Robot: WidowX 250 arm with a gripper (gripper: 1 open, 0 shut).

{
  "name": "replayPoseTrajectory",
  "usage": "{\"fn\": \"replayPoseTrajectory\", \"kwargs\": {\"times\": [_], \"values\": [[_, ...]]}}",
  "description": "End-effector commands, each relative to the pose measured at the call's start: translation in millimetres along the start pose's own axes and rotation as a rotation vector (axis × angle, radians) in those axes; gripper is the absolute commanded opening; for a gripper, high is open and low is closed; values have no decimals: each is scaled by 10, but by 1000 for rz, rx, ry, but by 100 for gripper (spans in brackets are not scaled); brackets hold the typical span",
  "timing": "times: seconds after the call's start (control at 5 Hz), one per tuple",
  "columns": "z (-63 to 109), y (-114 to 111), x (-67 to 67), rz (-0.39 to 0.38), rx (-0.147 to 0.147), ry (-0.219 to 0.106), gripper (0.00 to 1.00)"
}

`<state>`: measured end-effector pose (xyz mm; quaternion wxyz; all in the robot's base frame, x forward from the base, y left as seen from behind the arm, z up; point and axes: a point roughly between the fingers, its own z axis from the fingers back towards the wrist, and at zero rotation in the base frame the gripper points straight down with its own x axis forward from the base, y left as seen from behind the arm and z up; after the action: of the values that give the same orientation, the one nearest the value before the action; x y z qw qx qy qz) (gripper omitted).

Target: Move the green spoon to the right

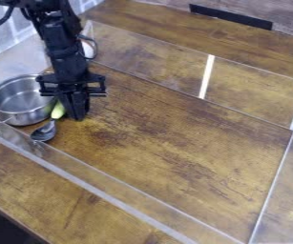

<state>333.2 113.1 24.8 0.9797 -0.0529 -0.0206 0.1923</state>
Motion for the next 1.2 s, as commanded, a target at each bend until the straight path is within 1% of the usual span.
{"fn": "replayPoseTrajectory", "kwargs": {"times": [0.0,0.2,0.4,0.6,0.8,1.0], "values": [[261,-105,36,-24,-24,-59,100],[273,-200,22,-83,-49,-43,100],[269,-256,-9,-140,-51,-35,0],[268,-260,26,-73,-47,-45,0],[267,-263,65,-3,-51,-52,100],[372,-258,97,7,-58,-52,100]]}}
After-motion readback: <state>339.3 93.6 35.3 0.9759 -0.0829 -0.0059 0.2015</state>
